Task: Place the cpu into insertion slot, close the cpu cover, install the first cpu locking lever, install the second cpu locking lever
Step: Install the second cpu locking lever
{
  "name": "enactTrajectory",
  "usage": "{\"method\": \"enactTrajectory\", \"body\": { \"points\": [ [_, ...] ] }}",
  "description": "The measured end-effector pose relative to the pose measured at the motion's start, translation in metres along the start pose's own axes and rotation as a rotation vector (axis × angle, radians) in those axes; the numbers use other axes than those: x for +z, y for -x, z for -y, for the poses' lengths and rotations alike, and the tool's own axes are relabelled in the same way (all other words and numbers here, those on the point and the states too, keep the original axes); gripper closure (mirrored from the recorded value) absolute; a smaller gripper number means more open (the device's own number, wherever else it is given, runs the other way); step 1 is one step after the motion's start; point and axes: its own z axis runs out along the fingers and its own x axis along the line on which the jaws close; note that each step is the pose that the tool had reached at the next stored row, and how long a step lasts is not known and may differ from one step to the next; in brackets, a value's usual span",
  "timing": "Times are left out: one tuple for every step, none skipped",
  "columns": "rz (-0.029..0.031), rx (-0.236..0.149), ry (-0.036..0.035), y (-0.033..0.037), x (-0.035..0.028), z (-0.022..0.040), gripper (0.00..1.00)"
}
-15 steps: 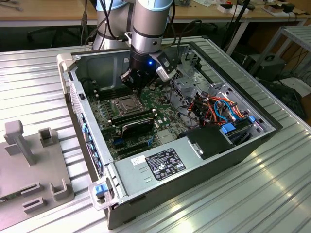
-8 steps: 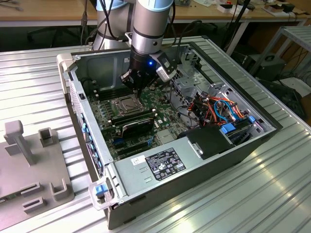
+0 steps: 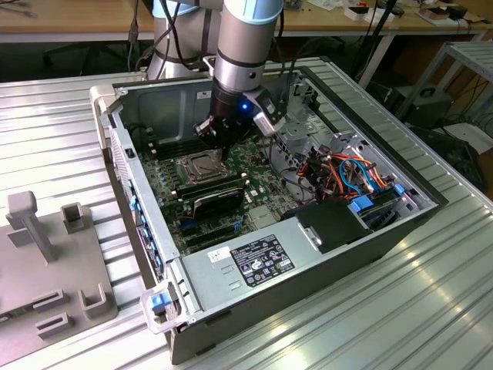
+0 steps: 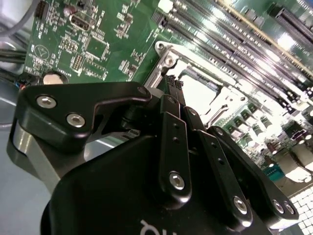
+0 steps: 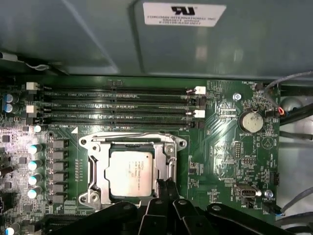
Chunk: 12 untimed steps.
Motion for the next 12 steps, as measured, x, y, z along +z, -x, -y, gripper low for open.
{"method": "enactTrajectory", "body": {
  "points": [
    [-0.0006, 0.000, 0.0001, 0.0000, 0.0000, 0.0026, 0.89],
    [-0.0008, 0.000, 0.0000, 0.0000, 0.0000, 0.0043, 0.89],
    [-0.0009, 0.000, 0.0000, 0.0000, 0.0000, 0.0056, 0.89],
    [-0.0018, 0.000, -0.0018, 0.0000, 0.0000, 0.0082, 0.89],
    [-0.0023, 0.000, -0.0036, -0.0001, 0.0000, 0.0114, 0.89],
    [-0.0023, 0.000, -0.0037, -0.0001, 0.0000, 0.0143, 0.89],
    [-0.0025, 0.000, -0.0039, -0.0002, 0.0000, 0.0162, 0.89],
    [-0.0027, 0.000, -0.0041, -0.0002, 0.0000, 0.0184, 0.89],
    [-0.0026, 0.000, -0.0040, -0.0003, 0.0002, 0.0193, 0.89],
    [-0.0026, 0.000, -0.0041, -0.0021, 0.0004, 0.0197, 0.89],
    [-0.0025, 0.000, -0.0040, -0.0037, 0.0006, 0.0198, 0.89],
    [-0.0026, 0.000, -0.0042, -0.0052, 0.0007, 0.0199, 0.89]
  ]
}}
